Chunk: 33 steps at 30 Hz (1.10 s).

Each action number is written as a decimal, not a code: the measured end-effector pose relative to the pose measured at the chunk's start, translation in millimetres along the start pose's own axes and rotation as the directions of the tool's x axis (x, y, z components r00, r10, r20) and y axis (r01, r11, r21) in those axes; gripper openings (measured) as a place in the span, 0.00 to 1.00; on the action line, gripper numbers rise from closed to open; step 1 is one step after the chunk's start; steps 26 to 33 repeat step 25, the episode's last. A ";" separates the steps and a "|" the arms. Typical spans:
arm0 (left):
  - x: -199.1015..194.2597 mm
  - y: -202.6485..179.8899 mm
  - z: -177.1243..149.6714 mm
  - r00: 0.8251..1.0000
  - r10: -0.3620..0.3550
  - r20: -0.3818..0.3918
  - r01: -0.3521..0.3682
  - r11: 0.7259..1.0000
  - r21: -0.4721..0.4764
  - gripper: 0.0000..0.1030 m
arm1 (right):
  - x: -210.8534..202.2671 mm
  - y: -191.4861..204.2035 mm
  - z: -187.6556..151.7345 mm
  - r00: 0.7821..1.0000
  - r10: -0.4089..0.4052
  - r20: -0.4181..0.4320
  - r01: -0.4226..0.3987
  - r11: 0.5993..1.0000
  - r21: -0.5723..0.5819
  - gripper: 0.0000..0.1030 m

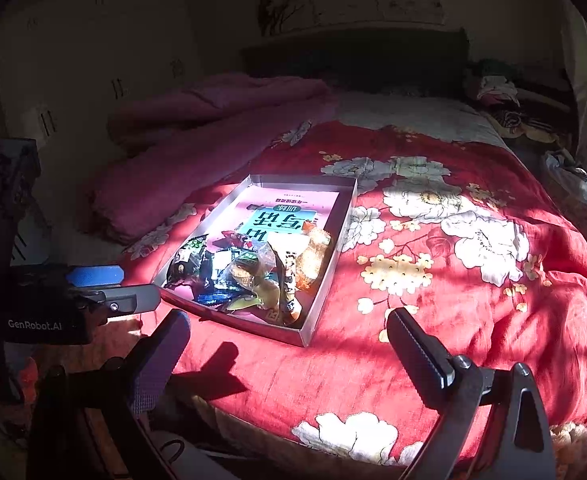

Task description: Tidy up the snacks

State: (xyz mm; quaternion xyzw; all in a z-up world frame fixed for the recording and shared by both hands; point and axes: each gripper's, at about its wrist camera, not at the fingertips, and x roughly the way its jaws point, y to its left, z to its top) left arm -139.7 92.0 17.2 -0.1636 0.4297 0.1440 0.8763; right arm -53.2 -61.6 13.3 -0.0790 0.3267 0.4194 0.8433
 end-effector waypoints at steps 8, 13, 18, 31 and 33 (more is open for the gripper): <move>-1.9 -0.5 -0.3 1.000 0.004 0.002 -0.004 1.000 0.007 0.78 | -0.4 0.6 0.2 1.000 -0.002 0.002 0.002 1.000 -0.002 0.97; -1.9 -1.4 -0.5 1.000 0.007 0.002 -0.007 1.000 0.008 0.78 | -0.8 1.0 0.8 1.000 -0.003 0.002 0.003 1.000 -0.002 0.97; -0.9 -1.6 -0.8 1.000 0.012 0.000 -0.012 1.000 0.011 0.78 | -0.7 0.8 0.8 1.000 -0.003 0.003 0.003 1.000 -0.003 0.97; -0.7 -1.9 -1.3 1.000 0.021 0.000 -0.021 1.000 0.019 0.78 | -0.7 0.7 0.5 1.000 -0.004 0.003 0.004 1.000 -0.003 0.97; -0.7 -1.9 -1.3 1.000 0.021 0.000 -0.021 1.000 0.019 0.78 | -0.7 0.7 0.5 1.000 -0.004 0.003 0.004 1.000 -0.003 0.97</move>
